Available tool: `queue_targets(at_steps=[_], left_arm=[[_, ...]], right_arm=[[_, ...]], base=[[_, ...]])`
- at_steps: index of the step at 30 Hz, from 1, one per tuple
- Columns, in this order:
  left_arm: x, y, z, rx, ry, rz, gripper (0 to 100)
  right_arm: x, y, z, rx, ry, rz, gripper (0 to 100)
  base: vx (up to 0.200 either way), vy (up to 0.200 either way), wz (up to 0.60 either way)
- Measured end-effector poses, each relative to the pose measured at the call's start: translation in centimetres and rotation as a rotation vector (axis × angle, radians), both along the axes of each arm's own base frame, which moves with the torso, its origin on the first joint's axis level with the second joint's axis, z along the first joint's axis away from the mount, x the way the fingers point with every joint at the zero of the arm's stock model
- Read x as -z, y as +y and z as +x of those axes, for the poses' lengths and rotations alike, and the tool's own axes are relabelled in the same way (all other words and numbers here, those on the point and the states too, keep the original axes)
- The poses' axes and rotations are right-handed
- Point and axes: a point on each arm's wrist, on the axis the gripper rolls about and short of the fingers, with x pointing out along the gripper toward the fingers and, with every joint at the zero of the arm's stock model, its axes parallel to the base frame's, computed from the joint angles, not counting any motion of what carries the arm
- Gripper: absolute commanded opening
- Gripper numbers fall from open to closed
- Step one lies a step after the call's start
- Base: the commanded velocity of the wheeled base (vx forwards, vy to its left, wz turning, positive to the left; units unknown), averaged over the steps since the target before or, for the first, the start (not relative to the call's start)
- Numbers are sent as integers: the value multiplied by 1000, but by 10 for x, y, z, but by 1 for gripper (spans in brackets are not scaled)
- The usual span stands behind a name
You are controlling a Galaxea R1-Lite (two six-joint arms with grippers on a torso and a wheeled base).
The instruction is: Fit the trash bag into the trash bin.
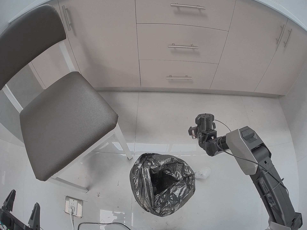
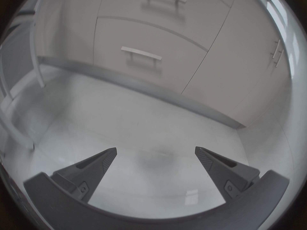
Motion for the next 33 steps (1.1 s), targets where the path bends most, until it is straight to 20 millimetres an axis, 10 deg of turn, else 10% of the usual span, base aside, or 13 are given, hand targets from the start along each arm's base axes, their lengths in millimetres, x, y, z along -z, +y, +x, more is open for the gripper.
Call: queue_targets(at_steps=[12, 33], left_arm=[[0, 0, 0, -3, 1, -9, 100], [0, 0, 0, -6, 2, -14, 100]], right_arm=[[111, -20, -30, 15, 478, -139, 100], [146, -25, -56, 55, 721, -36, 100]], base=[[0, 0, 0], [0, 0, 0]])
